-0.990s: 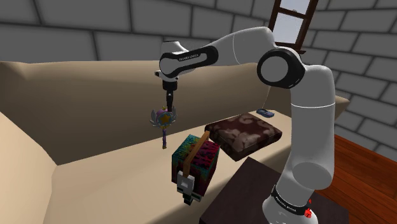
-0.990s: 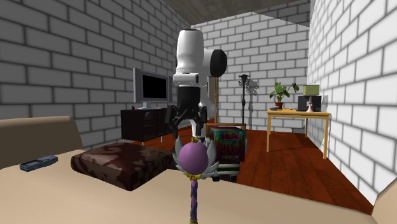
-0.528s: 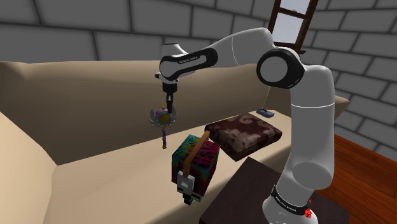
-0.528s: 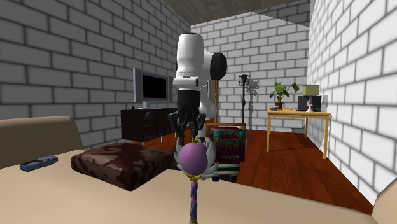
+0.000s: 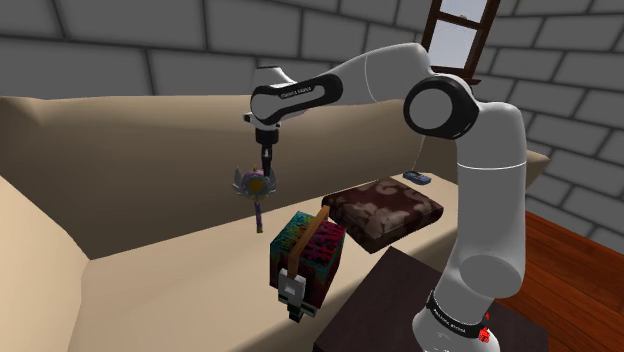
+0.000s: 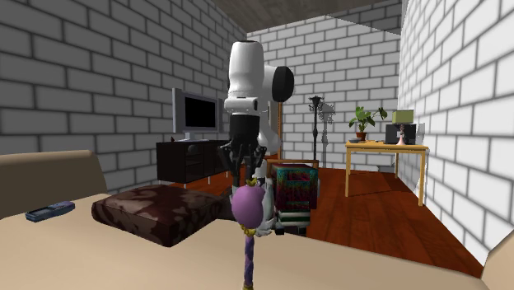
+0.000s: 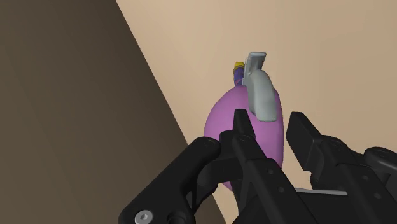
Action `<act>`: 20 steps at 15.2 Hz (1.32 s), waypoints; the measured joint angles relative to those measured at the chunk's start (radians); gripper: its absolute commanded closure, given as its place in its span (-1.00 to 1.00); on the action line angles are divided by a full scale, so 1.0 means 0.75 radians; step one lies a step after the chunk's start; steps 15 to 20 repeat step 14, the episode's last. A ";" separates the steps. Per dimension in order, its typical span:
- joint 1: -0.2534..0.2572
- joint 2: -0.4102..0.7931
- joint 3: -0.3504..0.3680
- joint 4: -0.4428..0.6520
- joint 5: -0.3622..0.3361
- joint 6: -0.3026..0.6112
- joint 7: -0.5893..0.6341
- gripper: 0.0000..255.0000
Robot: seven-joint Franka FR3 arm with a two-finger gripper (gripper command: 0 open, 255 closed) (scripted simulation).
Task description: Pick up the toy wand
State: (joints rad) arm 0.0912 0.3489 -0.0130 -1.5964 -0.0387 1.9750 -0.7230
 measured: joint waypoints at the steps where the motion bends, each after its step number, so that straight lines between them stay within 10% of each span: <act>1: 0.000 -0.003 0.000 0.009 0.000 -0.014 -0.001 1.00; 20: 0.000 -0.024 0.000 0.203 0.002 -0.230 -0.008 1.00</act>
